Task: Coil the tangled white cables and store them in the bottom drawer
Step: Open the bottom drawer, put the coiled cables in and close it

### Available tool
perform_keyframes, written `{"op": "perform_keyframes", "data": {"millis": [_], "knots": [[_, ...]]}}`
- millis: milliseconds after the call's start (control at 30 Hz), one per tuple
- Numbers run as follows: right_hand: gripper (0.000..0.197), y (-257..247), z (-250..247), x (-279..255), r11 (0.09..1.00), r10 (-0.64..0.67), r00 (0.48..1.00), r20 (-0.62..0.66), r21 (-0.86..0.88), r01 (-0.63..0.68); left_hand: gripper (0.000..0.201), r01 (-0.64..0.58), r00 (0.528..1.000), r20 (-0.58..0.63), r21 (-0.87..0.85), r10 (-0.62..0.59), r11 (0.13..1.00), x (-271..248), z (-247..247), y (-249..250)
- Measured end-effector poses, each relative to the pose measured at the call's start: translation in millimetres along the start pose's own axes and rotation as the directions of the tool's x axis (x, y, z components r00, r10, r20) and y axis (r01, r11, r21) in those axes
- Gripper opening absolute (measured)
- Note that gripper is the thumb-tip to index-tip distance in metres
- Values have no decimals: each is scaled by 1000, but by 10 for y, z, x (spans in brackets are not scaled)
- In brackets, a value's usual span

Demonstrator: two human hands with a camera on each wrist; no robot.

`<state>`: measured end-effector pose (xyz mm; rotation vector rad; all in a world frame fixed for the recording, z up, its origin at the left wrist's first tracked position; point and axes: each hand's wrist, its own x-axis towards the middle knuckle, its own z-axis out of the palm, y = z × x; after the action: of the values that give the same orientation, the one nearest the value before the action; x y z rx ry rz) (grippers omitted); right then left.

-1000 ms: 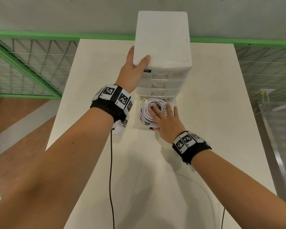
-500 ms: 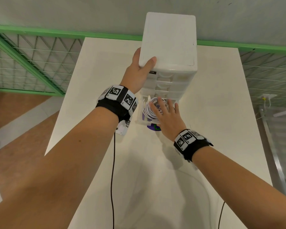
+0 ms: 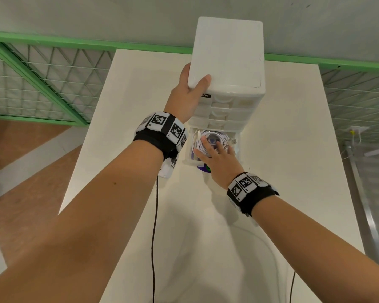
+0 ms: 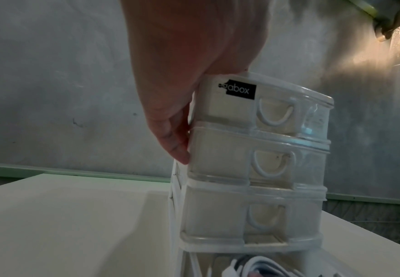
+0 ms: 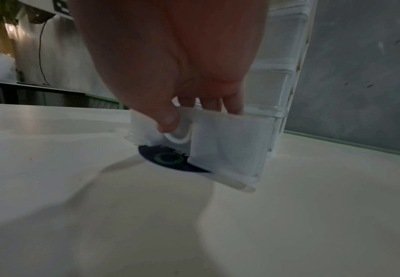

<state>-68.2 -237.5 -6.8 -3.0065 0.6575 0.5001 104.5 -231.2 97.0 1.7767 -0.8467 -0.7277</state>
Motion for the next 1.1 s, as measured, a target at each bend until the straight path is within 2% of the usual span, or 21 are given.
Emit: {"op": "perform_keyframes", "data": {"millis": [267,467,633,800,967,1100], "knots": [[66,87,-167,237,1000,4,995,101,9,-5,54,-22,999,30,18,22,1000,-21,-23,9],[71,120,-101,210,1000,-17,996,91,-10,18,58,-16,999,31,21,15,1000,-34,-40,6],[74,202,-77,81,999,-43,998,41,14,43,55,-10,1000,7,36,10,999,-29,-26,48],[70,210,191,-170,999,-15,988,-154,28,19,56,-8,1000,-4,40,8,999,-34,-19,37],[68,204,53,-57,998,-53,998,-24,29,54,54,-1,1000,-11,36,2,999,-37,-26,46],[73,144,-58,67,996,-70,997,-18,-64,69,53,4,1000,-11,47,-4,999,-39,-25,62]]}}
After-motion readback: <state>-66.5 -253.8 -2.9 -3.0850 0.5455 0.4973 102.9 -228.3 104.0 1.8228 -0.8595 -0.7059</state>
